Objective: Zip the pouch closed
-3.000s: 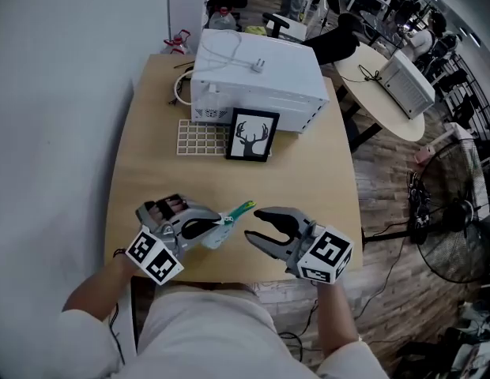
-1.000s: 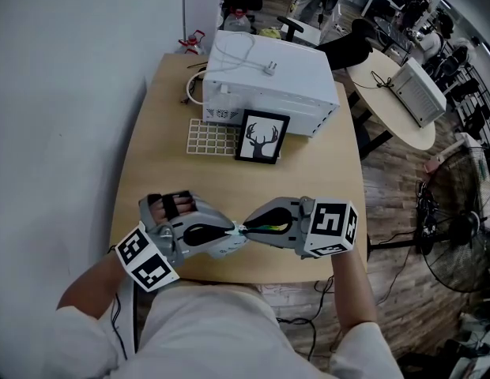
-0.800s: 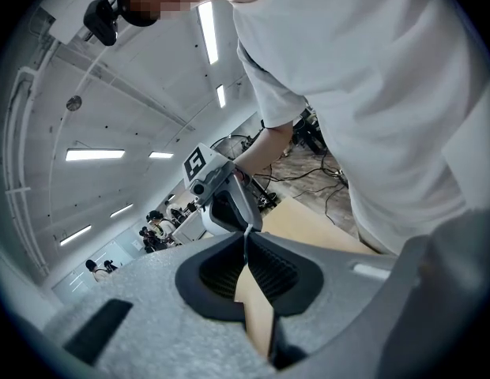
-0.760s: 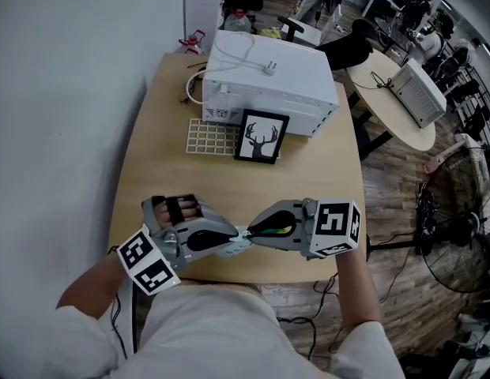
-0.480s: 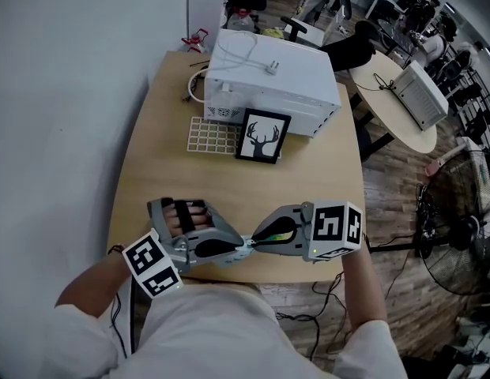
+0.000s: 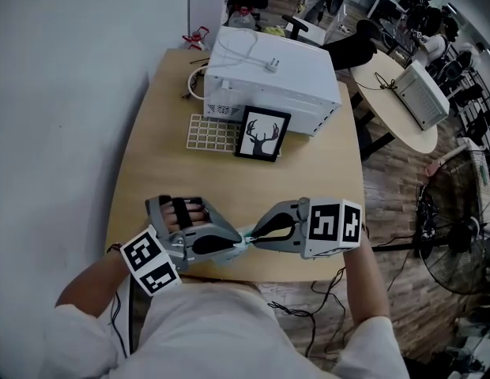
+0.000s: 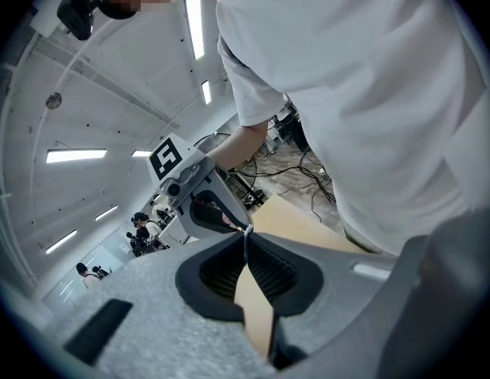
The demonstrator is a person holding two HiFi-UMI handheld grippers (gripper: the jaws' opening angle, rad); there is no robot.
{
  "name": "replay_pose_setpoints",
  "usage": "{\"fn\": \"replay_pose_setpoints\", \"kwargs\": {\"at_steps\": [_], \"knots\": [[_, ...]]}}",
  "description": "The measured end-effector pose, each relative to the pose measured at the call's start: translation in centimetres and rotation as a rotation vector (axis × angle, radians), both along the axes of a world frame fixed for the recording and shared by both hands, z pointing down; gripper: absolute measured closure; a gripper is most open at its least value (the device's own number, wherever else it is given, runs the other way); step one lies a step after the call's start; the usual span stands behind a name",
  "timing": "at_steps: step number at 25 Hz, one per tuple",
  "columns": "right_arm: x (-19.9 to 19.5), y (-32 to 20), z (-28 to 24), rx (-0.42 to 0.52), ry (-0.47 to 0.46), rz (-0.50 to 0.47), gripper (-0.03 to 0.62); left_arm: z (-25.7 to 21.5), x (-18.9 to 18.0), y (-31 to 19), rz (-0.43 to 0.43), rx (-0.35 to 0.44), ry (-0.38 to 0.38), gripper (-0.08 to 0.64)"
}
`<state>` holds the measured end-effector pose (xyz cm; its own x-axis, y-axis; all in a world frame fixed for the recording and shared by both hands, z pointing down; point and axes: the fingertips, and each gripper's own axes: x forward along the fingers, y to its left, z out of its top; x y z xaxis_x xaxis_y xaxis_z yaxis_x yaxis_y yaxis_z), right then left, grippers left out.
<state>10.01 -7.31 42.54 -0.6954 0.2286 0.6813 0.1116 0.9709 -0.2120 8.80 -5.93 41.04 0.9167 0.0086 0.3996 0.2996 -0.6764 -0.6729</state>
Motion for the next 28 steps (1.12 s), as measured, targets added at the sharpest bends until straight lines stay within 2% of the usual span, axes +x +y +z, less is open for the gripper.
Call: {"fn": "replay_pose_setpoints", "kwargs": {"at_steps": [9,14,16,19,28], "knots": [[-0.2,-0.5,-0.1,0.011,-0.026,0.007,0.561,-0.4,-0.4,-0.5,-0.027,-0.071,0.036,0.535],[-0.5,-0.6,0.2,0.004,-0.03,0.014,0.561,-0.1,-0.5,-0.8,-0.038,-0.067,0.024,0.535],[-0.5,-0.8,0.6,0.021,-0.002,0.024,0.561,0.1,-0.6,-1.0,-0.053,-0.057,0.017,0.535],[0.5,-1.3,2.2,0.089,0.095,0.029,0.561,0.1,-1.0,-1.6,-0.081,-0.051,0.015,0.535],[1.4,-2.2,2.5,0.094,0.079,0.068,0.561,0.0,-1.2,-1.9,-0.106,-0.06,0.01,0.535]]}}
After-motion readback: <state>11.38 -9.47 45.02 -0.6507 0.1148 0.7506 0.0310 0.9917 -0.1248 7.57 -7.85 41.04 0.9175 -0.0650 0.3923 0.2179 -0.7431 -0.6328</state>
